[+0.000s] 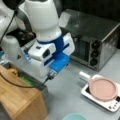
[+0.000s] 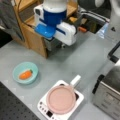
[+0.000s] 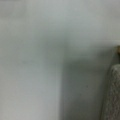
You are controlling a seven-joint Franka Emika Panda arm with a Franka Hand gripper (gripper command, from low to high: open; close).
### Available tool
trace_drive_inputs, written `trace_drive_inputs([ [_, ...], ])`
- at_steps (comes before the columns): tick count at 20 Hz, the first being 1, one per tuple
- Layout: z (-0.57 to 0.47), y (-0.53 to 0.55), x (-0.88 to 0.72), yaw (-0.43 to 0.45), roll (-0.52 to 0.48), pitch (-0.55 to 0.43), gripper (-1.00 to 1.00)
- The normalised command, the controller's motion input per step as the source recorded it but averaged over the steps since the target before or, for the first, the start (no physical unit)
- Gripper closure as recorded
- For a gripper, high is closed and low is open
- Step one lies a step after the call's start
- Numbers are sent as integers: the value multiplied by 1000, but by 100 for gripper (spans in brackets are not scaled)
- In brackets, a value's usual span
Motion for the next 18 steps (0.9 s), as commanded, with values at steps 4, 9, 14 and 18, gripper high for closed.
trace_drive_inputs([
  [4,48,-321,731,211,-48,235,-100],
  [9,-37,-264,731,174,-25,203,-100],
  [14,-63,-238,589,143,35,177,-100],
  [18,-126,-243,481,86,79,132,-100],
])
